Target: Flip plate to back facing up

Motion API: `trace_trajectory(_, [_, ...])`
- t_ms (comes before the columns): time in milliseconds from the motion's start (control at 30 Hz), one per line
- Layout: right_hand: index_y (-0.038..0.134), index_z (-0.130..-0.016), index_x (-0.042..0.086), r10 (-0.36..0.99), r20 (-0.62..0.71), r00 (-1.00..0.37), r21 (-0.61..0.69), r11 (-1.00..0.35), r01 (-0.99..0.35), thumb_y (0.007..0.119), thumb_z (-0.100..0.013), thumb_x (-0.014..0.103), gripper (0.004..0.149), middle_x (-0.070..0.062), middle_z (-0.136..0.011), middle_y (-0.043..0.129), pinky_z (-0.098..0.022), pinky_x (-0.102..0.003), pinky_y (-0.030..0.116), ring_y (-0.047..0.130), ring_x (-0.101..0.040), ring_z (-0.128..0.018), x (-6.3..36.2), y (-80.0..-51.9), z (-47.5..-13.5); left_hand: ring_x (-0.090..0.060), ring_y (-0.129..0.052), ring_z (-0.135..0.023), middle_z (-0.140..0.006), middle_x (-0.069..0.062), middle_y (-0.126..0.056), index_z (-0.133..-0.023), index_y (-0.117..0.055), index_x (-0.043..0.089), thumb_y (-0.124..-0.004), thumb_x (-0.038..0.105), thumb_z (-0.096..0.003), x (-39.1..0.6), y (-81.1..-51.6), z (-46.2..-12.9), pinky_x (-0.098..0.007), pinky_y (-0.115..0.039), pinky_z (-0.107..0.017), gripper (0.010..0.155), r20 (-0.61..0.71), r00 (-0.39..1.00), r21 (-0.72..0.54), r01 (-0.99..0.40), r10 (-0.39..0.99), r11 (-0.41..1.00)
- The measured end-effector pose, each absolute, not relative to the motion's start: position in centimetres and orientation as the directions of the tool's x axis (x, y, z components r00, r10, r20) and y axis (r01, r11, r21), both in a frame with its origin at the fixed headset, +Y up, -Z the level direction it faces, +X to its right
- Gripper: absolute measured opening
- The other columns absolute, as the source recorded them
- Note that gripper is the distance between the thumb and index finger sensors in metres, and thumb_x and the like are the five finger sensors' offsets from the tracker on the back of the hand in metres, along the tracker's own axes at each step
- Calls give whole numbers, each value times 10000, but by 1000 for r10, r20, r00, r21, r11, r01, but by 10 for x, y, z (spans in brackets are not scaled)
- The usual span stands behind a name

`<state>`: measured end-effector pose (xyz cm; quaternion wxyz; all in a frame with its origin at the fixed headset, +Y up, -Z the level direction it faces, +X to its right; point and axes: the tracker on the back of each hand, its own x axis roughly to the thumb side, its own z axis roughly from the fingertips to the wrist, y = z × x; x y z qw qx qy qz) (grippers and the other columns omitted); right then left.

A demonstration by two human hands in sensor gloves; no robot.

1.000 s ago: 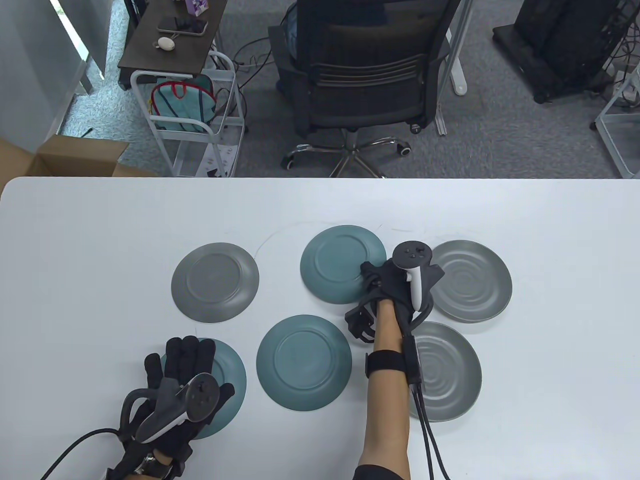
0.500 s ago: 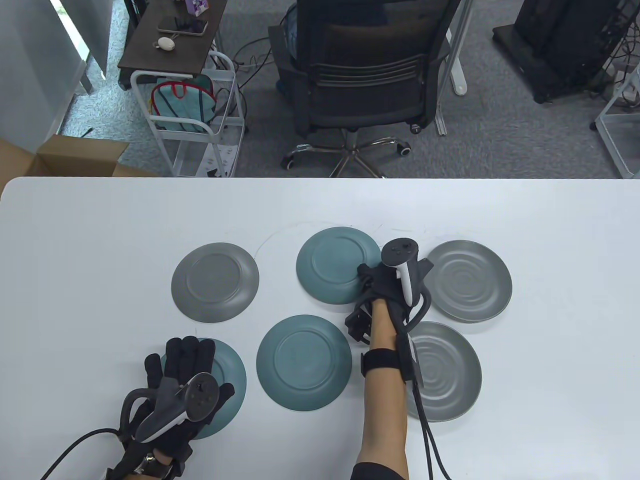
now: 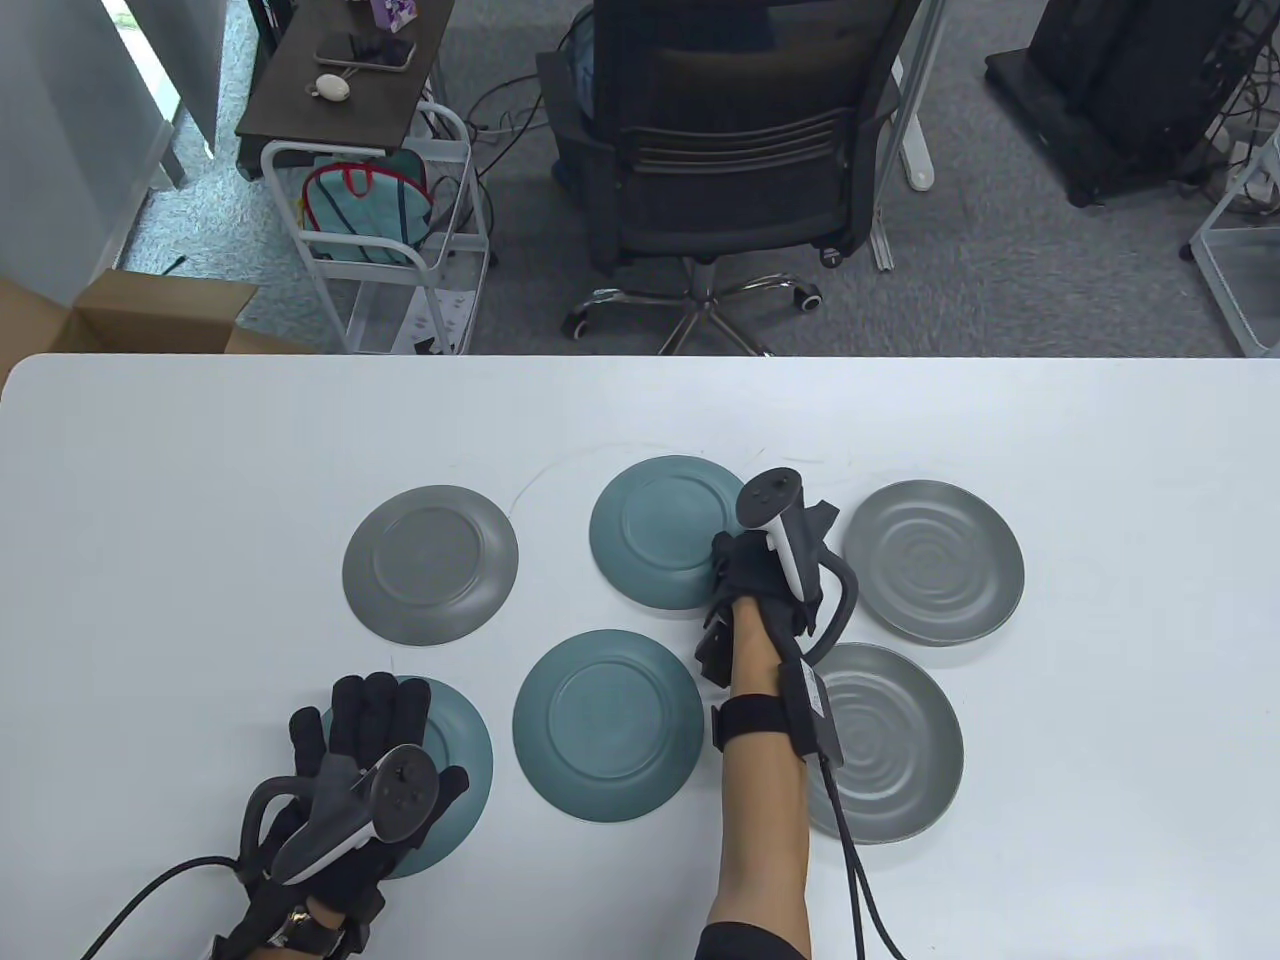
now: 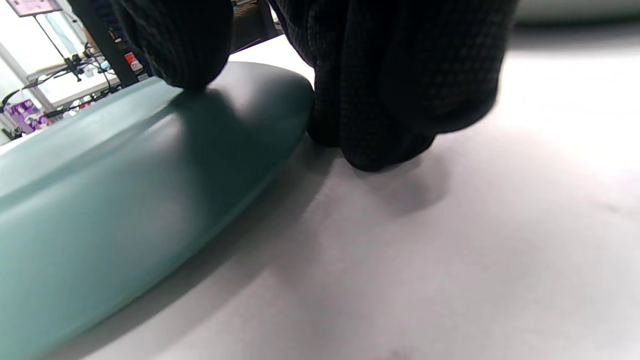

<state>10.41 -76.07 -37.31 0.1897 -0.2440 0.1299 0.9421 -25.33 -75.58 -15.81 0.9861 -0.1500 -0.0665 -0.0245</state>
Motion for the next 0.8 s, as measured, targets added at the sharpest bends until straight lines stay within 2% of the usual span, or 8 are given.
trace_trajectory(267, [556, -1019, -15, 208, -476, -855, 181, -928, -326, 757, -504, 420, 703, -210, -774, 874, -382, -370, 853, 956, -368, -549, 93, -759, -374, -485, -257, -1170, -1213, -195, -204, -1193, -169, 177, -485, 697, -558, -253, -756, -158, -705, -240, -760, 880, 141, 990, -290, 70, -30, 954])
trace_trajectory(467, [561, -1021, 0, 207, -459, -864, 197, -925, -325, 754, -507, 419, 690, -217, -798, 862, -397, -391, 849, 946, -389, -576, 90, -756, -373, -484, -256, -1171, -1213, -193, -203, -1194, -167, 178, -484, 699, -558, -253, -756, -158, -705, -239, -760, 881, 143, 989, -286, 72, -32, 955])
trace_trajectory(800, [525, -1047, 20, 155, -334, -930, 196, -953, -229, 742, -507, 458, 728, -220, -864, 819, -443, -426, 826, 911, -412, -647, 81, -730, -361, -484, -256, -1171, -1212, -194, -205, -1193, -171, 176, -485, 698, -559, -252, -756, -157, -705, -239, -760, 880, 146, 989, -283, 73, -32, 956])
